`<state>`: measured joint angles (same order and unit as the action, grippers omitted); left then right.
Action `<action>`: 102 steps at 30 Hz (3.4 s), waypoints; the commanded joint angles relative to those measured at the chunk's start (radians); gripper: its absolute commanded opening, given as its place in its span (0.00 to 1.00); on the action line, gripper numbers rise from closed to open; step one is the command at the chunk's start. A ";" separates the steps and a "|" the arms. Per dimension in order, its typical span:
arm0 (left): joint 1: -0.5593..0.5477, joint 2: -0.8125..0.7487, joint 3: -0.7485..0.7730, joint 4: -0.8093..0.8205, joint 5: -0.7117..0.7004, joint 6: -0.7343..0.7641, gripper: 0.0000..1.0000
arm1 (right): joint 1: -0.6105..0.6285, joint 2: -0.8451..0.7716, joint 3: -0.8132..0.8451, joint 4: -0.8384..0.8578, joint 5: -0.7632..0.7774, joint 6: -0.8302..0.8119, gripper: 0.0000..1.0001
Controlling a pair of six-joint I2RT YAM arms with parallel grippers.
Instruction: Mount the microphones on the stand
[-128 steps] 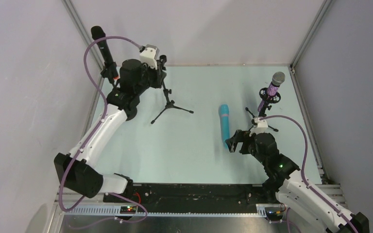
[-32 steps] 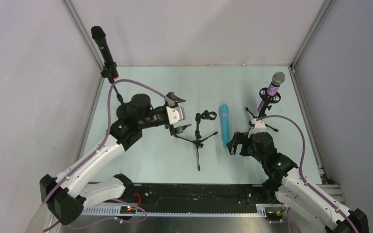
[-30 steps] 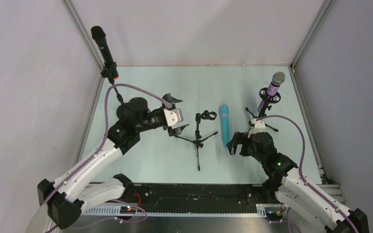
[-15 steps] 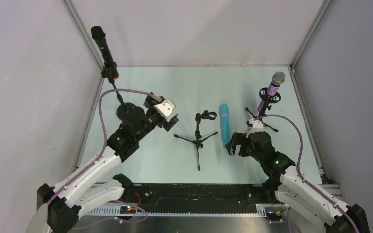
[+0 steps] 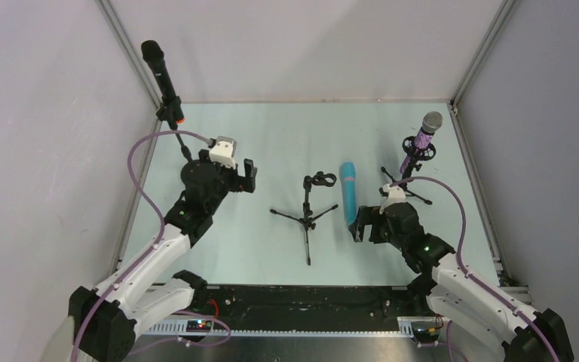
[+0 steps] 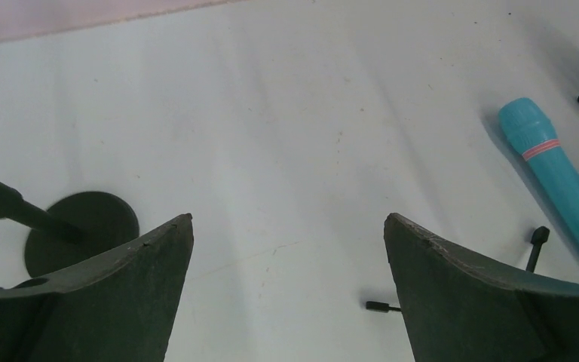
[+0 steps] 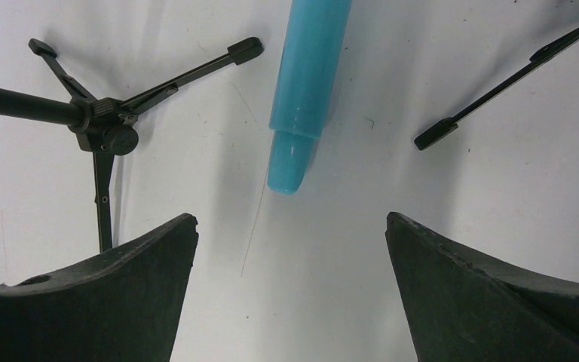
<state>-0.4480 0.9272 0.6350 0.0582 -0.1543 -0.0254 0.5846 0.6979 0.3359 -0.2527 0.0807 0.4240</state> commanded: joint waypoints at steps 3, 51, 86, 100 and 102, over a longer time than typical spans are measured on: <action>0.061 0.078 0.030 -0.027 0.077 -0.216 1.00 | -0.004 0.058 0.079 0.063 -0.013 -0.020 1.00; -0.077 -0.122 -0.385 0.434 -0.045 -0.178 1.00 | -0.174 0.988 0.720 -0.090 -0.035 -0.148 0.88; -0.179 -0.091 -0.347 0.397 -0.139 -0.111 1.00 | -0.113 1.175 0.880 -0.210 0.102 -0.181 0.05; -0.180 -0.090 -0.347 0.399 -0.139 -0.110 1.00 | -0.095 0.979 0.885 -0.172 0.119 -0.202 0.00; -0.181 -0.091 -0.347 0.398 -0.140 -0.108 1.00 | -0.091 0.937 0.885 -0.168 0.129 -0.202 0.00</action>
<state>-0.6201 0.8452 0.2546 0.4377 -0.2775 -0.1558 0.4789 1.7580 1.1851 -0.4511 0.1768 0.2344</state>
